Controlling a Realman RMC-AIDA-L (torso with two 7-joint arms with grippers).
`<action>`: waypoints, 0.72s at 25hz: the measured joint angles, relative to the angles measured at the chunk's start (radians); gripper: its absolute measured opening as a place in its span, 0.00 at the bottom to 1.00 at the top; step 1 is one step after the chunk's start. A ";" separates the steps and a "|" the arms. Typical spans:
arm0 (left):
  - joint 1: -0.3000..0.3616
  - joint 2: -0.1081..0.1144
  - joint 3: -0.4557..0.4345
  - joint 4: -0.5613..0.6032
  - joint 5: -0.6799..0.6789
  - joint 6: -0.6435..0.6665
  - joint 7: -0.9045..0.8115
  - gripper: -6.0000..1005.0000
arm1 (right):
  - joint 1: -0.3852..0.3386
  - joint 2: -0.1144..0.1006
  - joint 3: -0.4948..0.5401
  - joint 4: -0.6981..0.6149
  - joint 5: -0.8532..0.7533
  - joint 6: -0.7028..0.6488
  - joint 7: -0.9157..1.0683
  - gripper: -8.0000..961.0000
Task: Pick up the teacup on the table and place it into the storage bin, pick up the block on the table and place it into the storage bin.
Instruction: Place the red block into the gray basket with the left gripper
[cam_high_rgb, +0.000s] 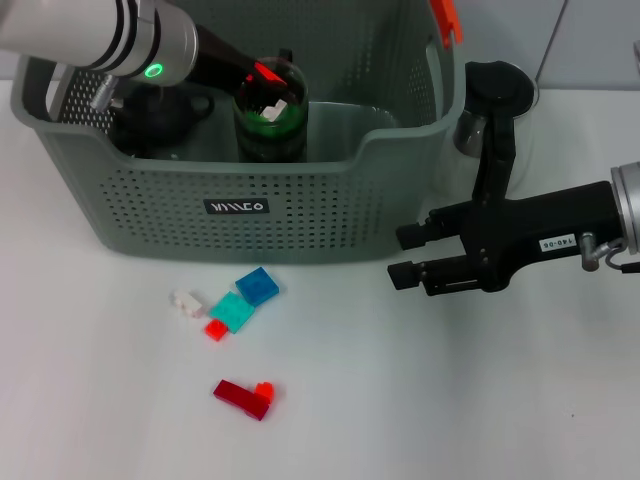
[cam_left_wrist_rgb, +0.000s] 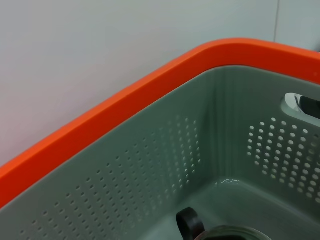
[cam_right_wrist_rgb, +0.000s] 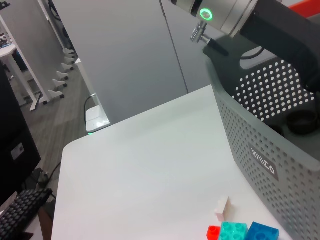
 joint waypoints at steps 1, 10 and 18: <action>0.001 0.001 0.000 -0.001 -0.002 0.001 0.001 0.41 | 0.001 0.000 0.000 0.000 0.000 0.000 0.000 0.64; 0.013 0.001 -0.007 0.009 -0.010 0.014 0.001 0.42 | 0.002 0.000 0.000 0.000 0.000 -0.003 0.002 0.64; 0.068 -0.004 -0.045 0.128 -0.096 0.064 -0.003 0.46 | -0.001 0.000 0.000 0.000 0.000 -0.006 0.002 0.64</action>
